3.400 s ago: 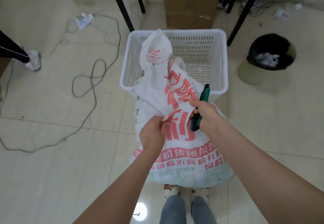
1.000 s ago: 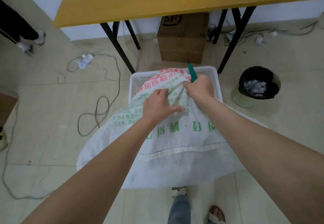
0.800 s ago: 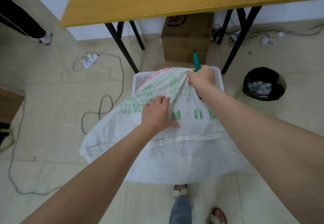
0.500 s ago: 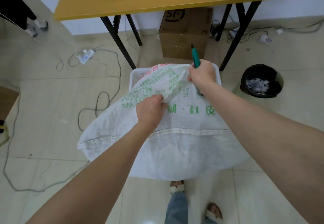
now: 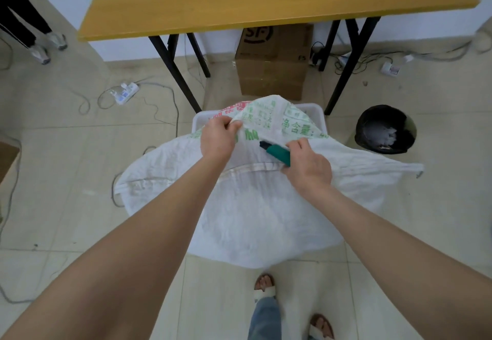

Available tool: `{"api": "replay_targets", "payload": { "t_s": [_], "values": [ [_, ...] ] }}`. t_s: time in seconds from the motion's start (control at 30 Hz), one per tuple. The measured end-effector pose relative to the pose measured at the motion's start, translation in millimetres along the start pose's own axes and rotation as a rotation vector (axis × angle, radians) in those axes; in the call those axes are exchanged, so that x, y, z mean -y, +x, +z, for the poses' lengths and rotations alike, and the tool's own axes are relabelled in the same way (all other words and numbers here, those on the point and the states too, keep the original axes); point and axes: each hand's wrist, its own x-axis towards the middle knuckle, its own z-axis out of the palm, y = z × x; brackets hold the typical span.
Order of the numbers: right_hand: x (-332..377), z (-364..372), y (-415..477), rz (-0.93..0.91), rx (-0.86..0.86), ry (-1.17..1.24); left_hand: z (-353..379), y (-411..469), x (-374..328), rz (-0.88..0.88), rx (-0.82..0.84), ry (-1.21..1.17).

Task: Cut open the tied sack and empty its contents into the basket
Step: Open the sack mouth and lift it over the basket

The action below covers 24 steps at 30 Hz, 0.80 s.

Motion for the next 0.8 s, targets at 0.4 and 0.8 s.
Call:
{"api": "replay_targets", "payload": {
  "t_s": [0.4, 0.8],
  "values": [
    [32.0, -57.2, 53.8, 0.186, -0.219, 0.272, -23.2, 7.6, 34.3, 0.312, 0.415, 0.651],
    [10.0, -73.4, 105.2, 0.12, -0.033, 0.341, -28.3, 47.7, 2.0, 0.299, 0.037, 0.422]
  ]
}}
